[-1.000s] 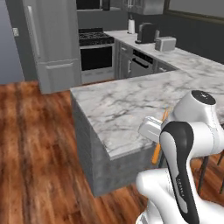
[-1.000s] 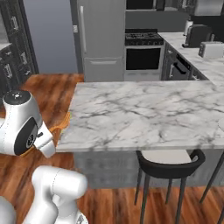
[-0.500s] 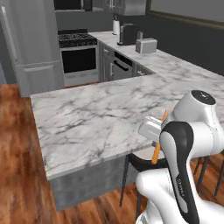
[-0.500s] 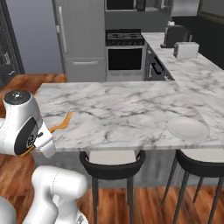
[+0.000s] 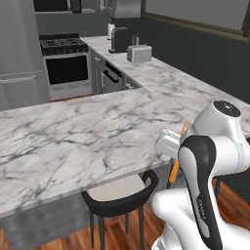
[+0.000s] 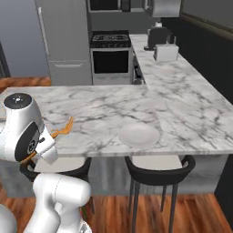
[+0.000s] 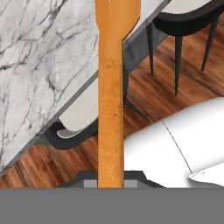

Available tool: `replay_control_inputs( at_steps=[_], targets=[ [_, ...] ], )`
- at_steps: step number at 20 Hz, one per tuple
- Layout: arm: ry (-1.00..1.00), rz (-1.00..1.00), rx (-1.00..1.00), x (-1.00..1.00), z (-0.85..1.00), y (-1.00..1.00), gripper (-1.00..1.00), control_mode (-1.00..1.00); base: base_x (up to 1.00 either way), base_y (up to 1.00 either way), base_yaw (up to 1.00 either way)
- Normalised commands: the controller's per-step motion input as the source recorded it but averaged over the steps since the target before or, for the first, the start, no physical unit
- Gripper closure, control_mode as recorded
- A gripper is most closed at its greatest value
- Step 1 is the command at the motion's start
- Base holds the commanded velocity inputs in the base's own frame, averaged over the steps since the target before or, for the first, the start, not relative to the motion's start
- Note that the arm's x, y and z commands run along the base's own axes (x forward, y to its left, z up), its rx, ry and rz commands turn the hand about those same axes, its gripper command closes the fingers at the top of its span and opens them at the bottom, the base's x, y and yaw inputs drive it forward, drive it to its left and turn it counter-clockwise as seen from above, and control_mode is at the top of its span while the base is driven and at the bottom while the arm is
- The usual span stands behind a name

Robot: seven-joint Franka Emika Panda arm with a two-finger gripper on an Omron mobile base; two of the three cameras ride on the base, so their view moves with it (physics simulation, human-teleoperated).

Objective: Take the fork and place it on the left side of the plate. Then take the spoon and place it on the right side of the plate. Make sure they're directly next to the plate.

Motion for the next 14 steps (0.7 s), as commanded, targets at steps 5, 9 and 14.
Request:
replay_control_inputs(
  at_steps=[5, 9, 14],
  targets=[
    [0.00, 0.00, 0.00, 0.00, 0.00, 0.00, 1.00, 1.00, 0.42, -0.85, 0.03],
    [0.00, 0.00, 0.00, 0.00, 0.00, 0.00, 1.00, 1.00, 0.76, -0.26, 0.17],
    [0.00, 0.00, 0.00, 0.00, 0.00, 0.00, 1.00, 1.00, 0.77, -0.06, 0.17]
  ],
)
